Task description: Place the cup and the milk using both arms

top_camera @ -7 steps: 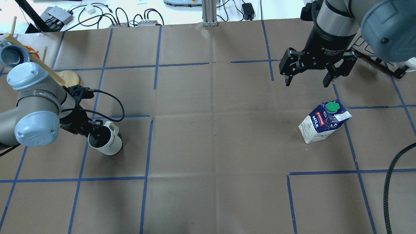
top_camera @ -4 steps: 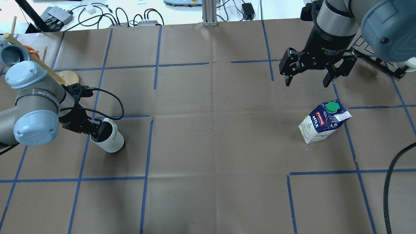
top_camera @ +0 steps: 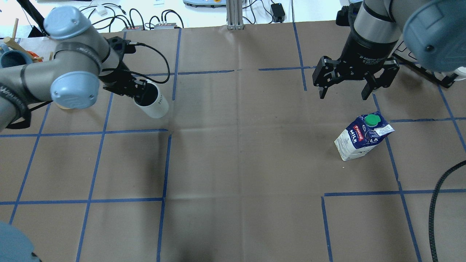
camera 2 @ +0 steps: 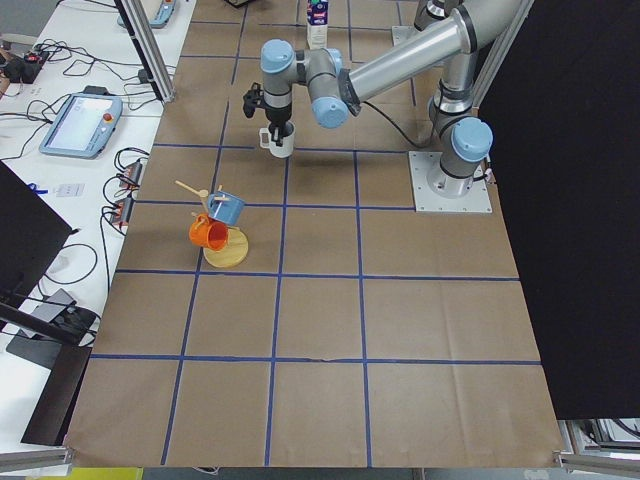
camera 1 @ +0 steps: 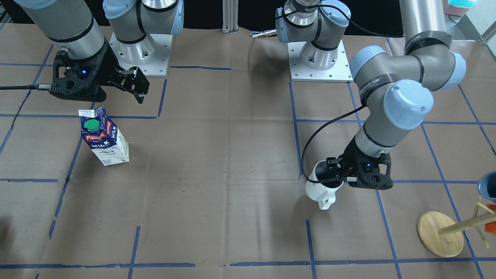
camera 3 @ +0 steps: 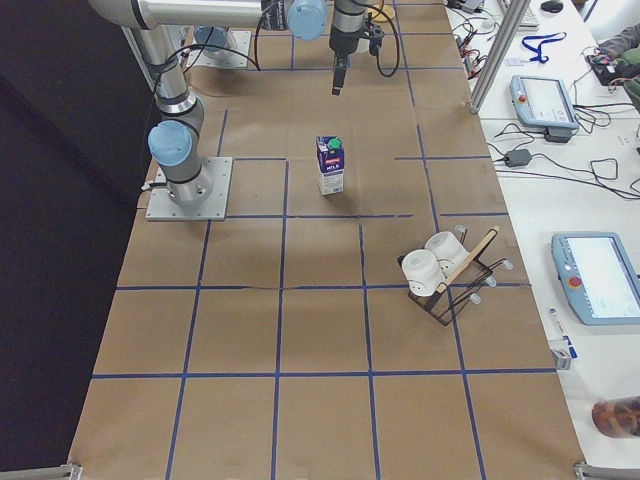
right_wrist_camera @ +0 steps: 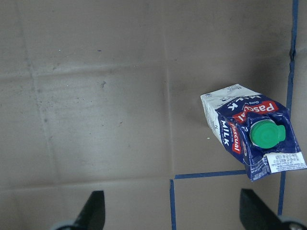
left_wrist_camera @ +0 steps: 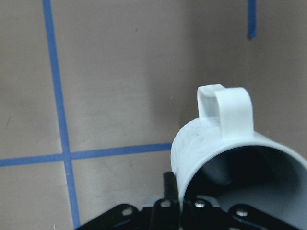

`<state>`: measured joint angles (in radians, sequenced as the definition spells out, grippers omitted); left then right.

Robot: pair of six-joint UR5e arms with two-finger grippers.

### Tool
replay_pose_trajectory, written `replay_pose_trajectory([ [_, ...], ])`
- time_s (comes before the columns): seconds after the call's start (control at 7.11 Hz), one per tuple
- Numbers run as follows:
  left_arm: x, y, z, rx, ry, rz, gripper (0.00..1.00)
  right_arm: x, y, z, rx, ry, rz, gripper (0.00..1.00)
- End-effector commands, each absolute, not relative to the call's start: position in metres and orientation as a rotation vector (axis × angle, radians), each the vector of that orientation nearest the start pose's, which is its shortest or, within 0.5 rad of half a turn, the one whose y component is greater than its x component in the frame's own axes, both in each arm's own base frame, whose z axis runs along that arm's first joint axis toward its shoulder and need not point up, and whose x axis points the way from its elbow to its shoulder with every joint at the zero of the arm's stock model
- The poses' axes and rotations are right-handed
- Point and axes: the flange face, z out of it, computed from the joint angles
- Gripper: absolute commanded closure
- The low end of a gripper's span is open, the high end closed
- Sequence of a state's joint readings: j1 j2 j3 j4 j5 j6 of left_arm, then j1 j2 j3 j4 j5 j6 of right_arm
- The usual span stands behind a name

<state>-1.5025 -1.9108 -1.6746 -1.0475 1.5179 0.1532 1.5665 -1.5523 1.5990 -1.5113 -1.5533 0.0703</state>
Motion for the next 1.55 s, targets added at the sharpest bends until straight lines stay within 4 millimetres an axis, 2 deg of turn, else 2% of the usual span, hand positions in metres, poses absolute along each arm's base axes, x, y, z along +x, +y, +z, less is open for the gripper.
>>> replay_pose_trajectory([
  [0.0,-0.201,-0.674,0.291,0.19,3.197,-0.191,1.0,0.131,-0.487,0.454,0.114,3.122,0.147,0.0],
  [0.28,-0.266,-0.705,0.265,0.295,3.192,-0.191,1.0,0.128,-0.488,0.453,0.123,3.12,0.147,0.0],
  [0.42,-0.282,-0.706,0.253,0.293,3.188,-0.133,1.0,0.125,-0.489,0.453,0.119,3.119,0.147,0.0],
  [0.7,-0.283,-0.7,0.246,0.295,3.183,-0.043,1.0,0.106,-0.493,0.454,0.104,3.116,0.143,0.0],
  [0.98,-0.281,-0.699,0.241,0.304,3.181,-0.026,1.0,0.102,-0.493,0.455,0.114,3.114,0.138,0.0],
  [1.27,-0.281,-0.699,0.239,0.312,3.18,-0.021,0.91,0.101,-0.493,0.456,0.08,3.116,0.133,0.0],
  [1.41,-0.281,-0.699,0.237,0.311,3.18,-0.014,0.6,0.101,-0.494,0.457,0.075,3.12,0.116,0.0],
])
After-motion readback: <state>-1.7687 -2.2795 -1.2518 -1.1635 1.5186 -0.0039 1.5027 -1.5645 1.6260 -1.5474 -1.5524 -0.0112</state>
